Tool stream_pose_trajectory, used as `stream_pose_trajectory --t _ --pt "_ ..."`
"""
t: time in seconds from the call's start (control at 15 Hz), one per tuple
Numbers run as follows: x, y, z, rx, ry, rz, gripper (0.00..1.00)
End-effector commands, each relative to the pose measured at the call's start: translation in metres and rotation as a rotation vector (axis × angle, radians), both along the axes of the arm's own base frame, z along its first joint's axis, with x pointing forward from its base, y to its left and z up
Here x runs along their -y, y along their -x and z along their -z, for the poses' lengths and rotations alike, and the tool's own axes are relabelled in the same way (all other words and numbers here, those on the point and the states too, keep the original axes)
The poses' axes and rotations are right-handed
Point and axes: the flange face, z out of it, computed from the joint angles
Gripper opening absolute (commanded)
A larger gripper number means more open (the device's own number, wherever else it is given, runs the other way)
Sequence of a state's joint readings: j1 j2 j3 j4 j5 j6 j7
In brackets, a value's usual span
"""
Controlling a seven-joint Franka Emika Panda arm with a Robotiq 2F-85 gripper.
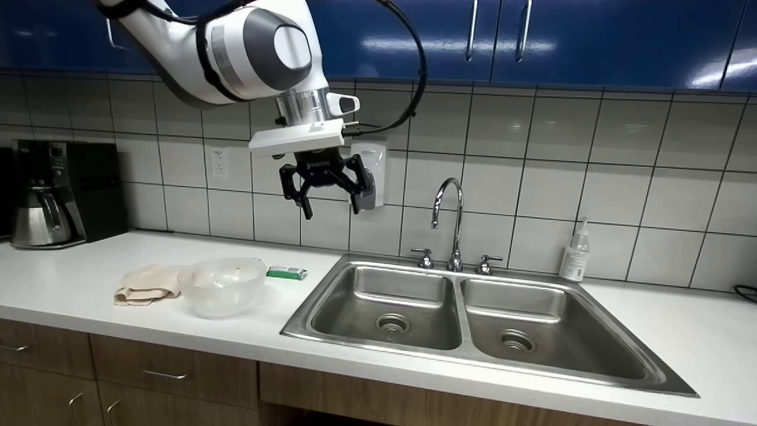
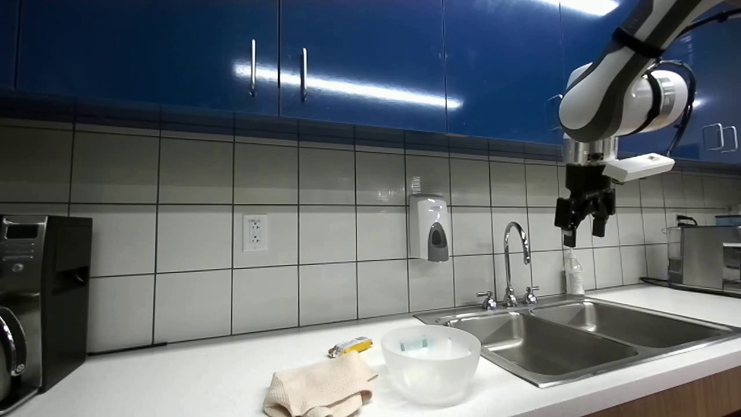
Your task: Pick the cream towel and place it in the clear bowl
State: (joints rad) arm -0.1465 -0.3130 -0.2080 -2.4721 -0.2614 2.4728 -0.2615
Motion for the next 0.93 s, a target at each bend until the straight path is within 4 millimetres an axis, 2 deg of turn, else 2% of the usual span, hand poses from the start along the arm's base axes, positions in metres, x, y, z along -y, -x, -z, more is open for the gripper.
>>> stream_pose_trajectory --t 0.0,0.33,0.87 --pt "-0.025 0.003 -0.007 0.038 0.010 0.054 1.00" --pt "-0.072 -0.004 -0.009 0.066 0.002 0.083 1.00" --pt "-0.156 -0.024 -0.004 0.082 -0.009 0.033 1.00"
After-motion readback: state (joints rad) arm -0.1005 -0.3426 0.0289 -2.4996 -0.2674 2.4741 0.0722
